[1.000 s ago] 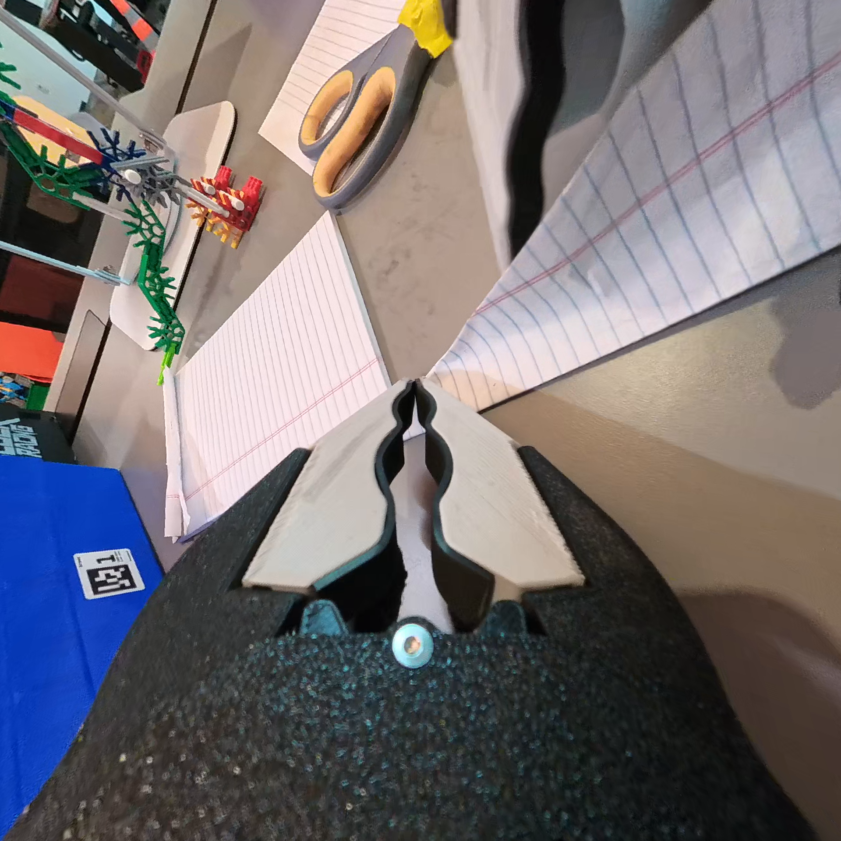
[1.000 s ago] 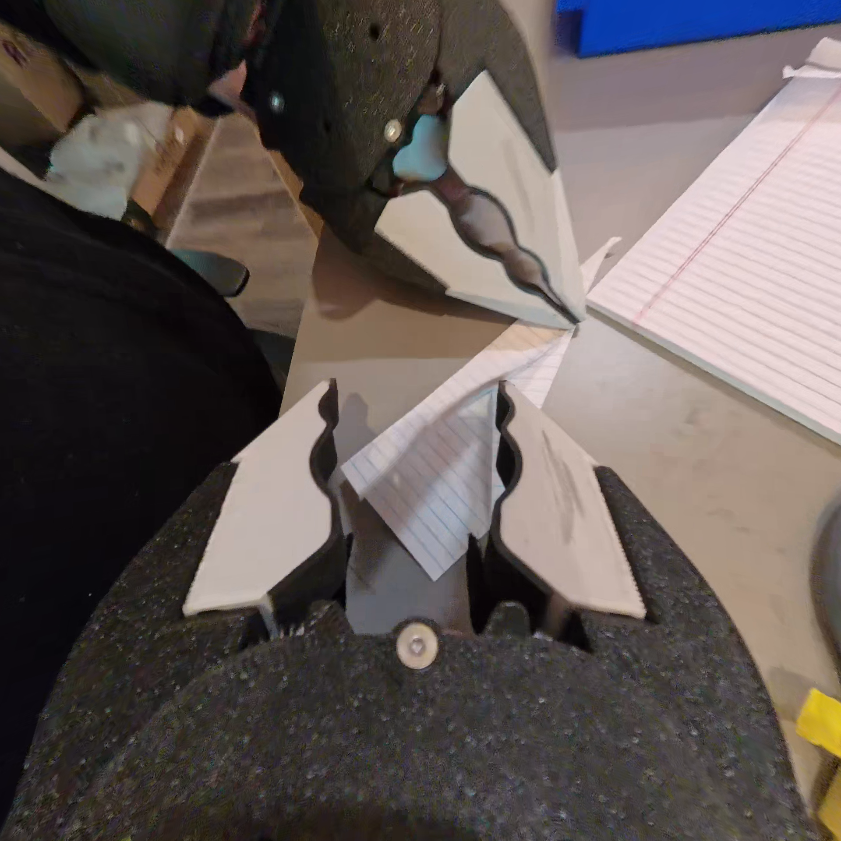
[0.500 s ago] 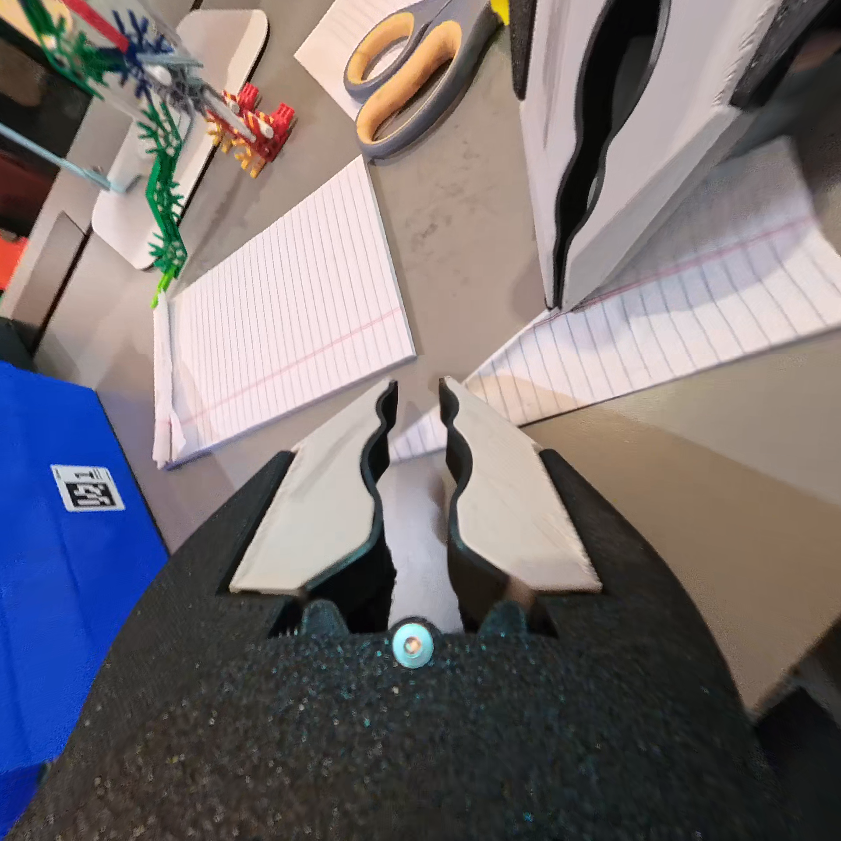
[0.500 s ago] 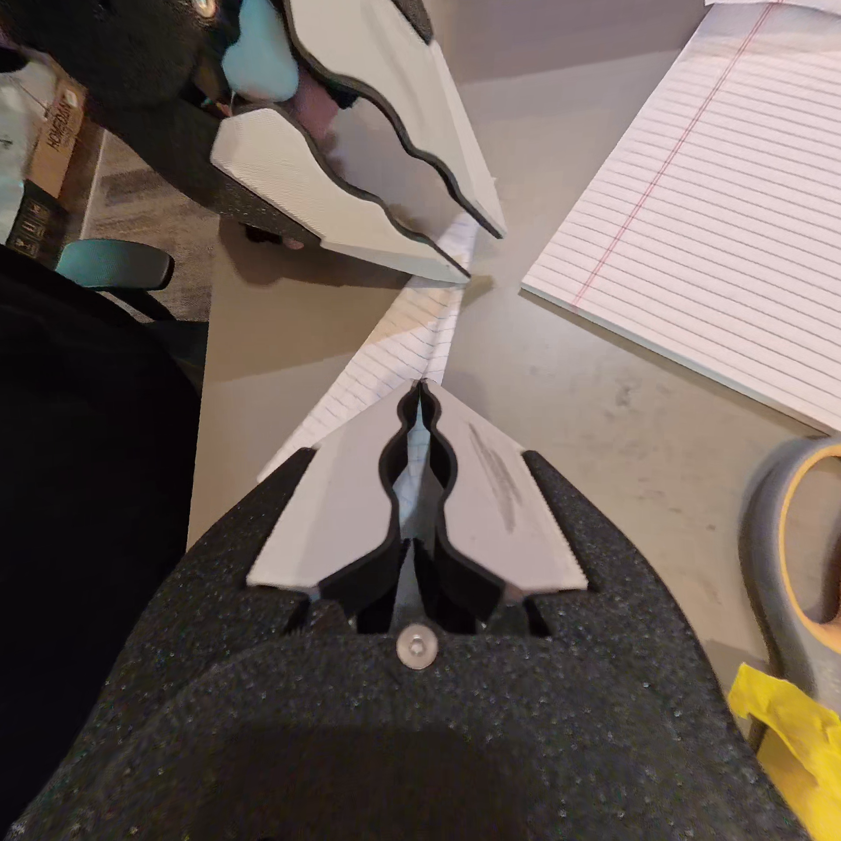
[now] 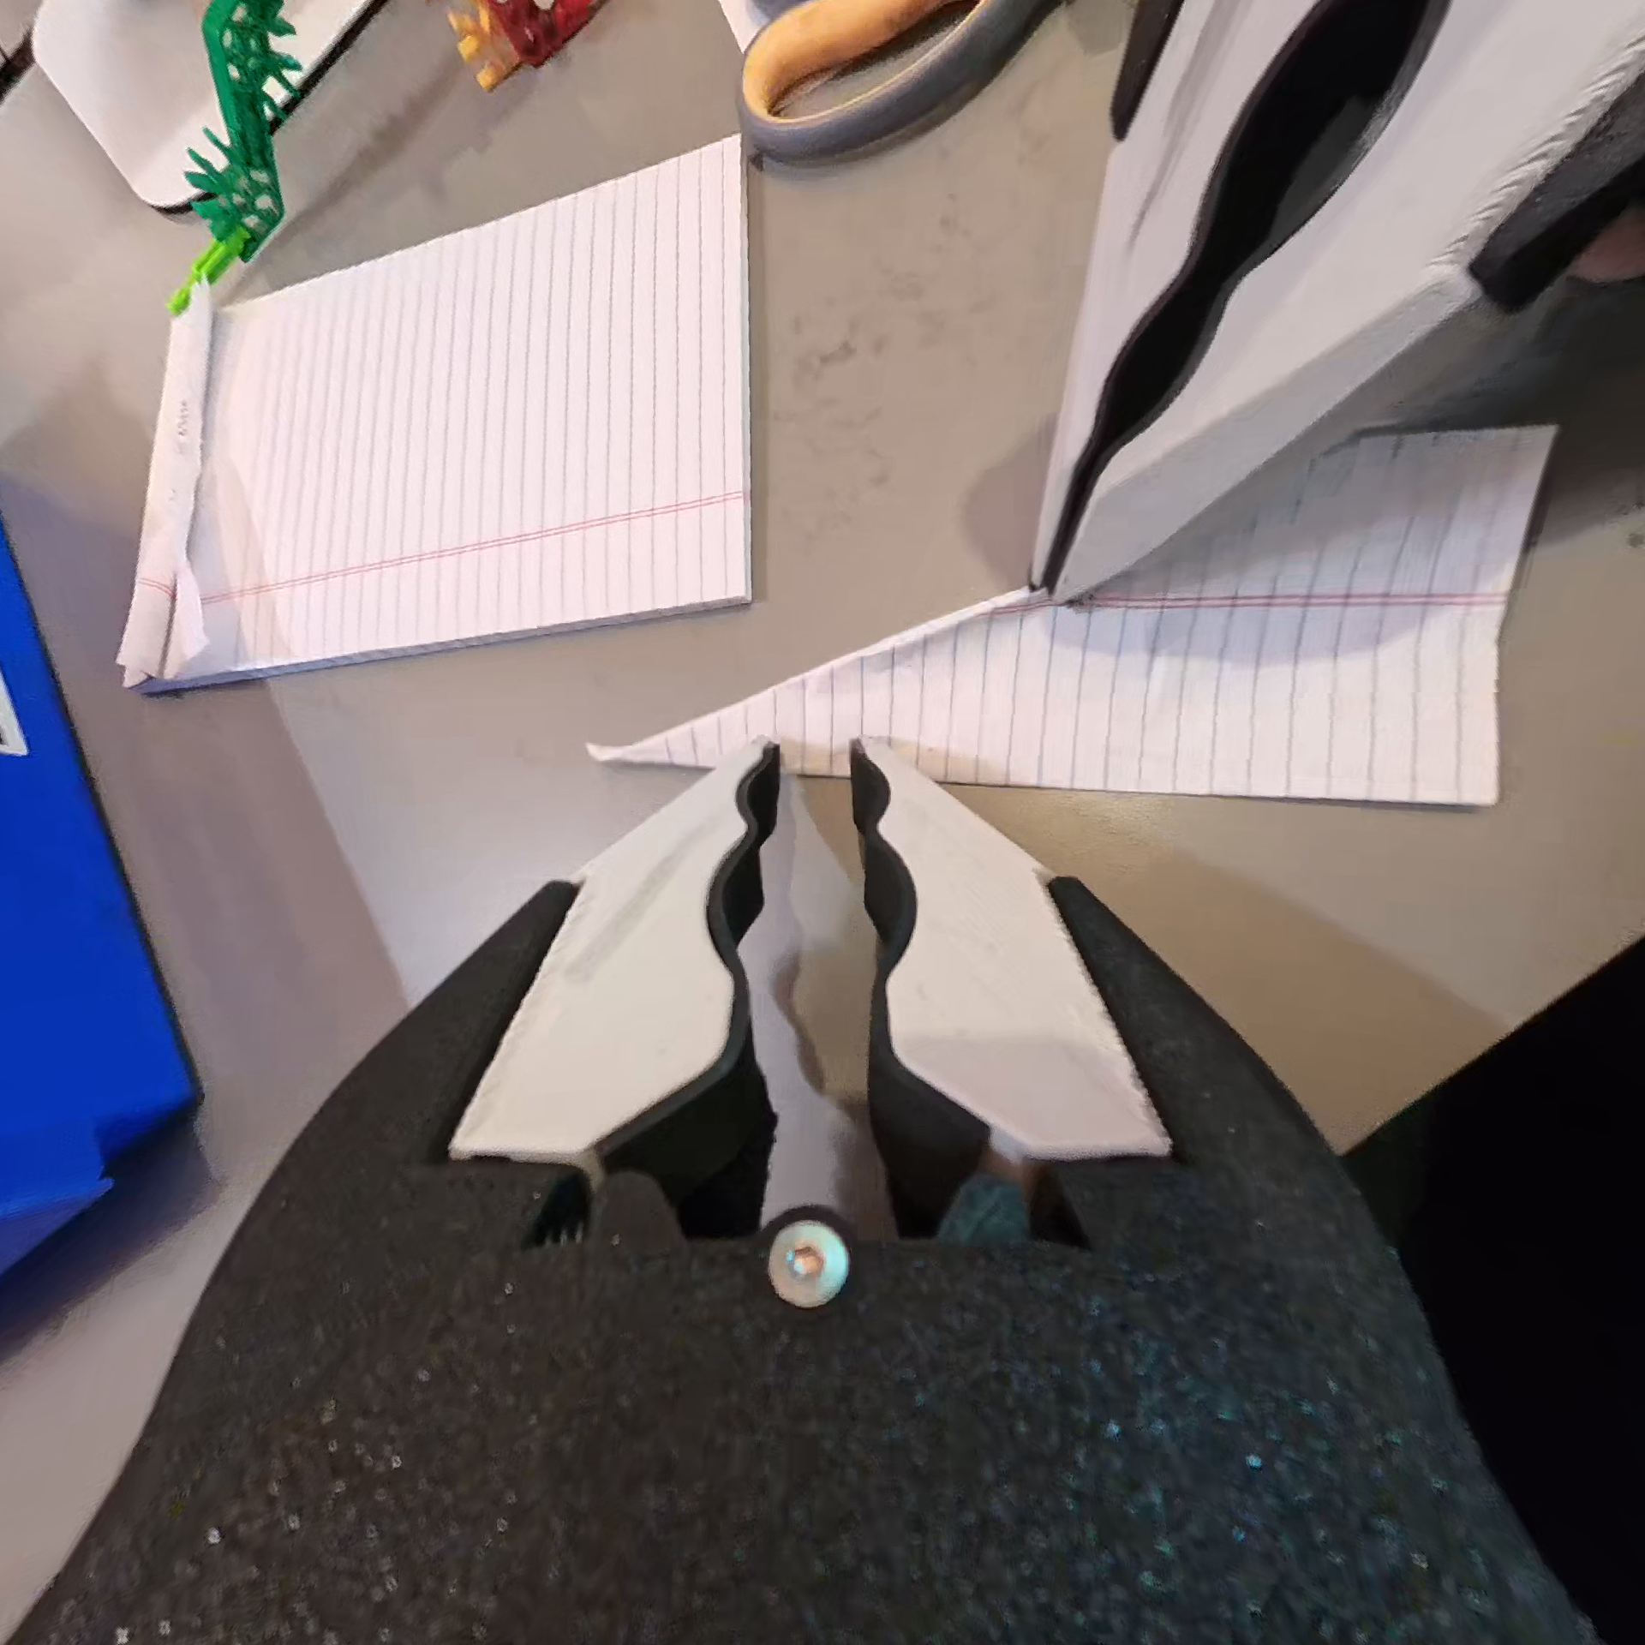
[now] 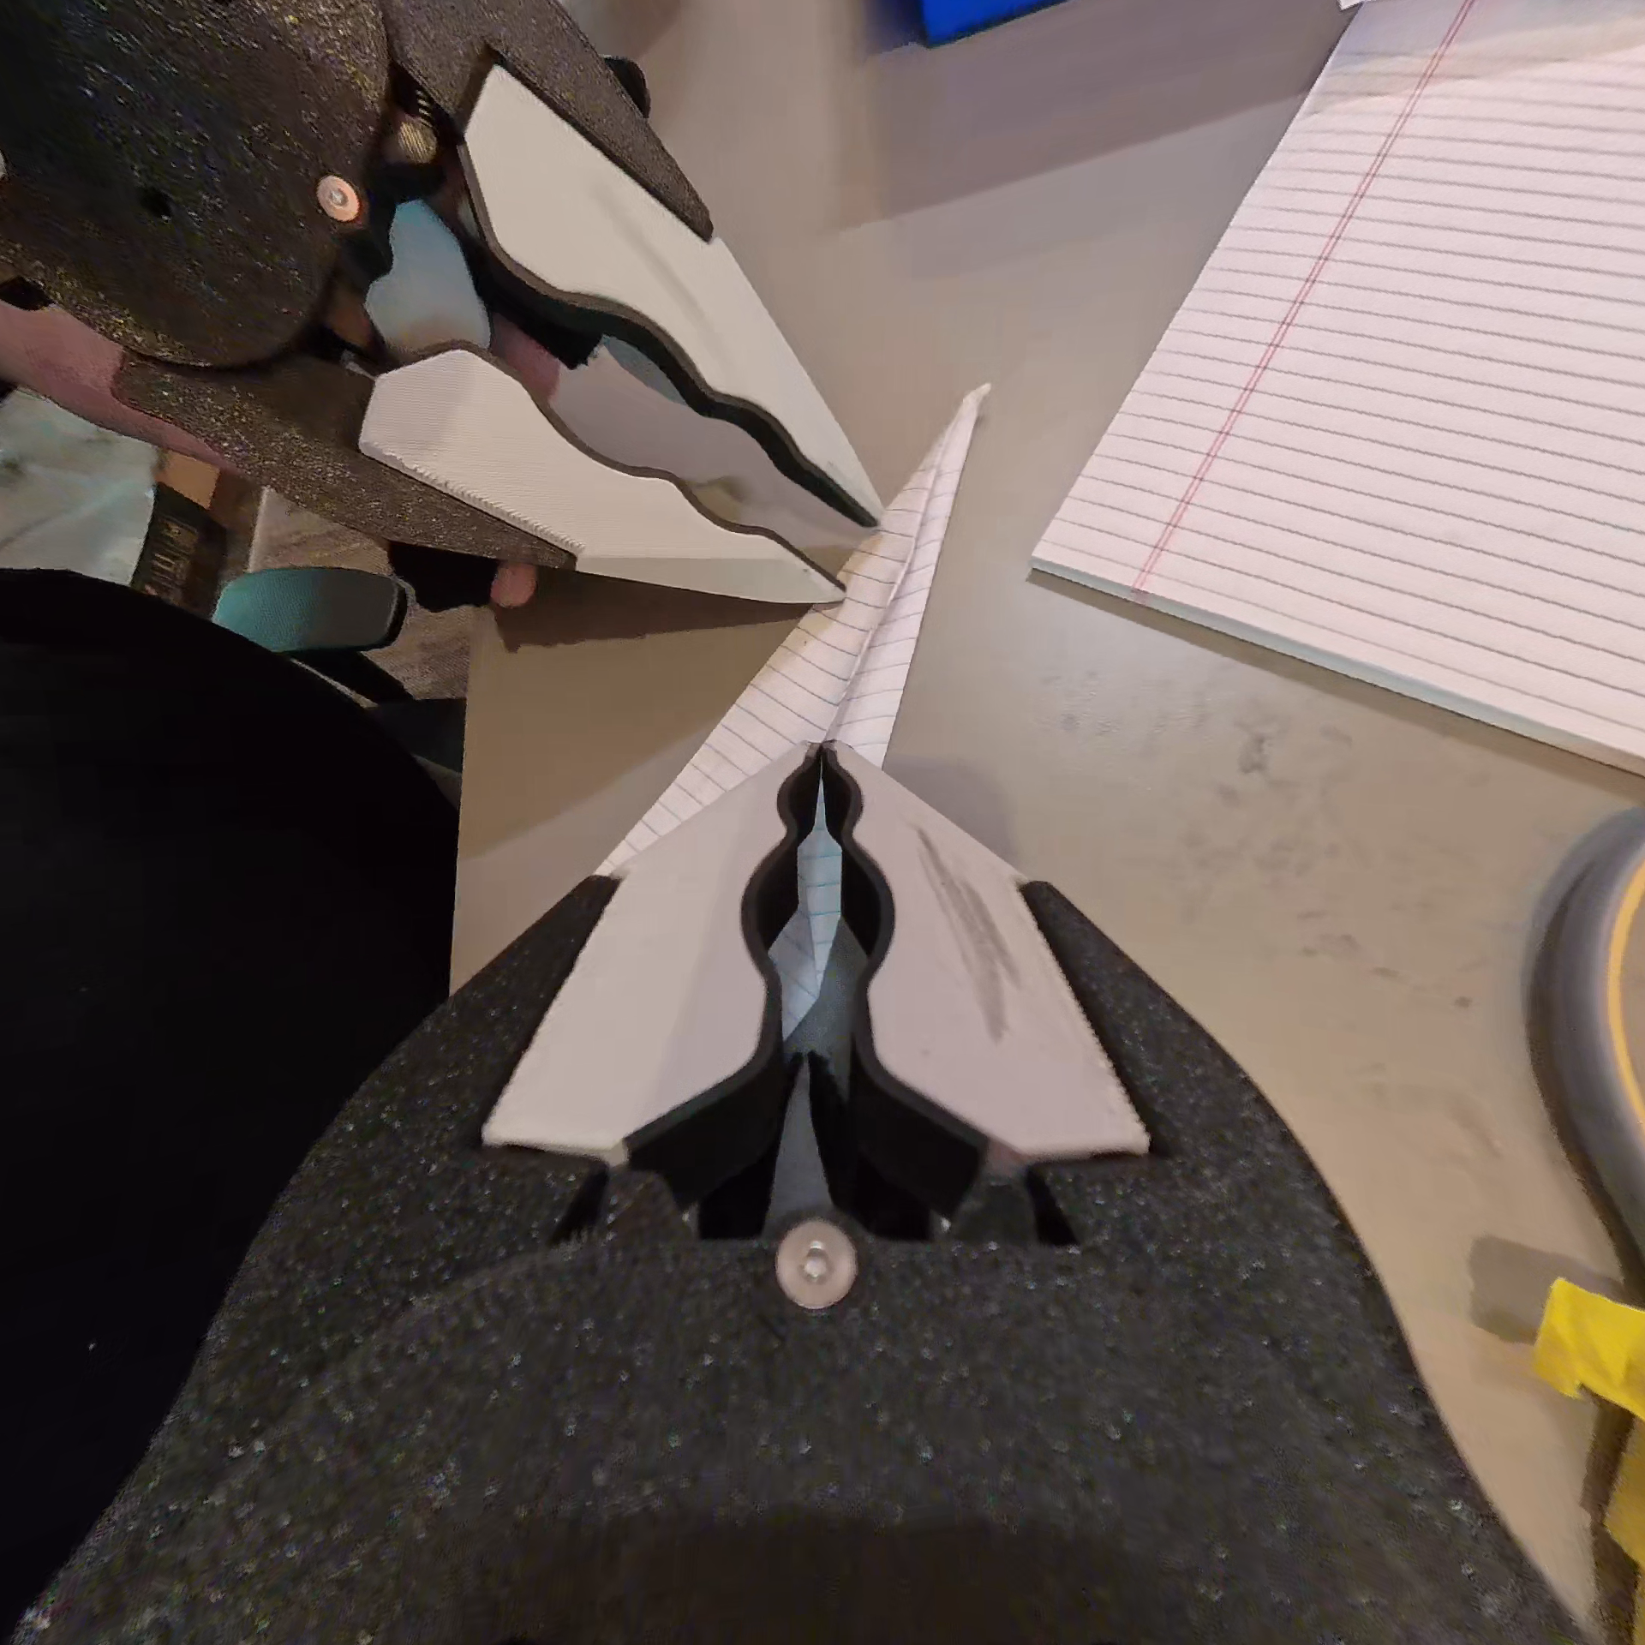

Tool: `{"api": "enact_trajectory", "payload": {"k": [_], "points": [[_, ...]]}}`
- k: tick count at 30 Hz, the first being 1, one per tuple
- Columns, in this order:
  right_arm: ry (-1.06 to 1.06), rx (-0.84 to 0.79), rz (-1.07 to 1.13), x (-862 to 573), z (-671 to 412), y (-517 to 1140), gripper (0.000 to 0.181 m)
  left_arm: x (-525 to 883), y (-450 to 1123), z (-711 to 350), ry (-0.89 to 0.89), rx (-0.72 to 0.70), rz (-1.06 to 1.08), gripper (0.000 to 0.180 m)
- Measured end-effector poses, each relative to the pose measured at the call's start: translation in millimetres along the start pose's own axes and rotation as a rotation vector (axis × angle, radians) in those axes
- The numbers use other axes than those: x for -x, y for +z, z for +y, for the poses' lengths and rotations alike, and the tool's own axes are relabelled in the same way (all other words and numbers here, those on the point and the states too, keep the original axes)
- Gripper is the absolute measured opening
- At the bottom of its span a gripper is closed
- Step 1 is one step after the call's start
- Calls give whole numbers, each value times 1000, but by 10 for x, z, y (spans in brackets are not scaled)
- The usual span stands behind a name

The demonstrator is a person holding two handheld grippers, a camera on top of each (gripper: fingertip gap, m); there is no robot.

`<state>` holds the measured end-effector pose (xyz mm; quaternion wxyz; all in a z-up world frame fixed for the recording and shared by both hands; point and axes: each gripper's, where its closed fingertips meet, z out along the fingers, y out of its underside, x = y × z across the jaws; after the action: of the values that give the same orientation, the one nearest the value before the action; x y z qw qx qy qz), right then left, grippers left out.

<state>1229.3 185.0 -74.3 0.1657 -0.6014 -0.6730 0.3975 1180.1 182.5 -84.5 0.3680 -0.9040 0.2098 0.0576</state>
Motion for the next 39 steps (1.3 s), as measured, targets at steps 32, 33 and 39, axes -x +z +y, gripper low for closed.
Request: {"api": "enact_trajectory", "payload": {"k": [32,33,39], "points": [[62,51,-159,101,-40,102,20,-38,91,-73,66,-50,17,2],[58,49,-167,113,-53,108,21,-38,91,-72,68,-51,16,2],[18,25,-192,164,-132,132,24,-39,91,-72,76,-54,15,2]]}}
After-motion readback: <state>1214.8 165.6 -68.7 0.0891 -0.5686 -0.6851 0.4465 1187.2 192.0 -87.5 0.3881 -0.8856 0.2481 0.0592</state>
